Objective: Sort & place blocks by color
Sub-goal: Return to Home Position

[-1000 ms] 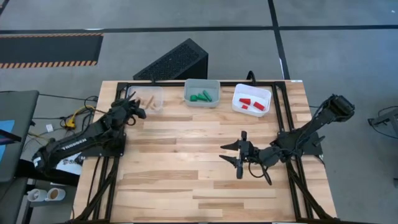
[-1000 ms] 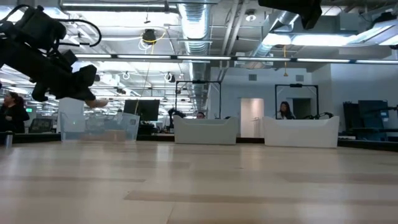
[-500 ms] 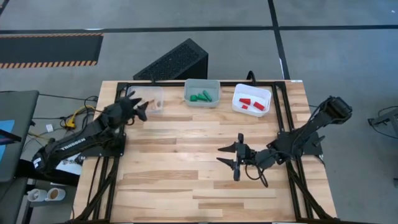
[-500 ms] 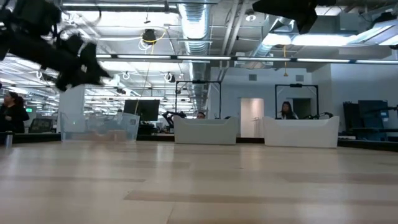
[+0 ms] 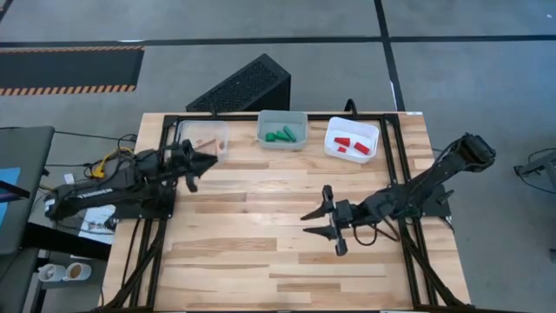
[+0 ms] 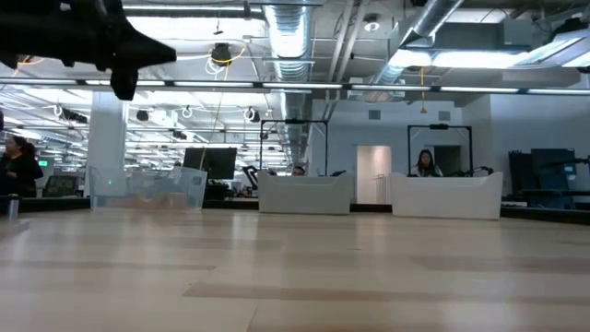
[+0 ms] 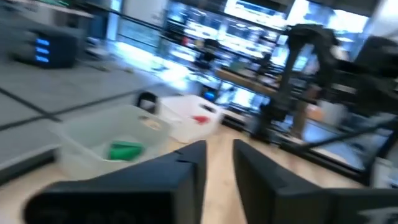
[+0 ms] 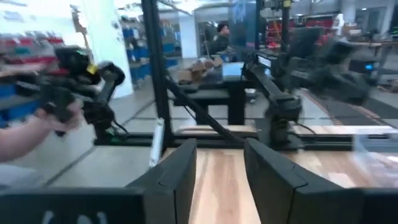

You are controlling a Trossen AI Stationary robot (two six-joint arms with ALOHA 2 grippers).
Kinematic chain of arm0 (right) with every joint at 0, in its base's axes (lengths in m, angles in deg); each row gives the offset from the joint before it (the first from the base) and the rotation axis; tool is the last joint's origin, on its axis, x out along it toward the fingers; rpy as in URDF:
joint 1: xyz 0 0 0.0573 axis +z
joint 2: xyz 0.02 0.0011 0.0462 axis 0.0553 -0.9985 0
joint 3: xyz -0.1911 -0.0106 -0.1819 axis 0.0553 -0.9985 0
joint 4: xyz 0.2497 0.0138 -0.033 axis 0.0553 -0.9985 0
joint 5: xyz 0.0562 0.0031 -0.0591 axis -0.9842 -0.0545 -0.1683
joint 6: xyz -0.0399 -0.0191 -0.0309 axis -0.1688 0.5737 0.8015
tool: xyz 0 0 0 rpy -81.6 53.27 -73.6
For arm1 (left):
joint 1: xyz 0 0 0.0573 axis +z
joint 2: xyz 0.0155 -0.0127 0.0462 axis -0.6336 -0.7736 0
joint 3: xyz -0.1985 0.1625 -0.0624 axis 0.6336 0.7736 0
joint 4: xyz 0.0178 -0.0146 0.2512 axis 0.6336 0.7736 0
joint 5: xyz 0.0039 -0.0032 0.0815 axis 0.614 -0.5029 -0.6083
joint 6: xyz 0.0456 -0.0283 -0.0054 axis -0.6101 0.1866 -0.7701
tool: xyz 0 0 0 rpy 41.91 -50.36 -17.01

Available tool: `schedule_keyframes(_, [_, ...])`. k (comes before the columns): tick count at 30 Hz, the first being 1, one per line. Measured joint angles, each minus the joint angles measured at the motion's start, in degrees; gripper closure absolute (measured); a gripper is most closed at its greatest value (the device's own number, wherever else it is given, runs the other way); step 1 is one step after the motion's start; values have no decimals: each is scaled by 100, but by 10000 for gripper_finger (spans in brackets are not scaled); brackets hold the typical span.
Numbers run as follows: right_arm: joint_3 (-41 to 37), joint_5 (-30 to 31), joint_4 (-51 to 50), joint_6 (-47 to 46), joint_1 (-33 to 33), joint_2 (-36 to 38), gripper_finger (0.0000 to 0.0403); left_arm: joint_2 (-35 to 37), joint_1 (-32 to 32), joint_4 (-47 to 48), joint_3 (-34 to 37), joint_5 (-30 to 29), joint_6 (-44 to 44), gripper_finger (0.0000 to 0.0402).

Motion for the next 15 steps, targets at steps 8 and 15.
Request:
schedule_keyframes(8, [-9, 265, -963, 125, -166, 643, 272, 7, -1736, -619, 0, -662, -213, 395])
schedule_keyframes(15, [0, 968, -2096, 138, -204, 1590, 292, 7, -2715, -811, 0, -1618, -975, 400])
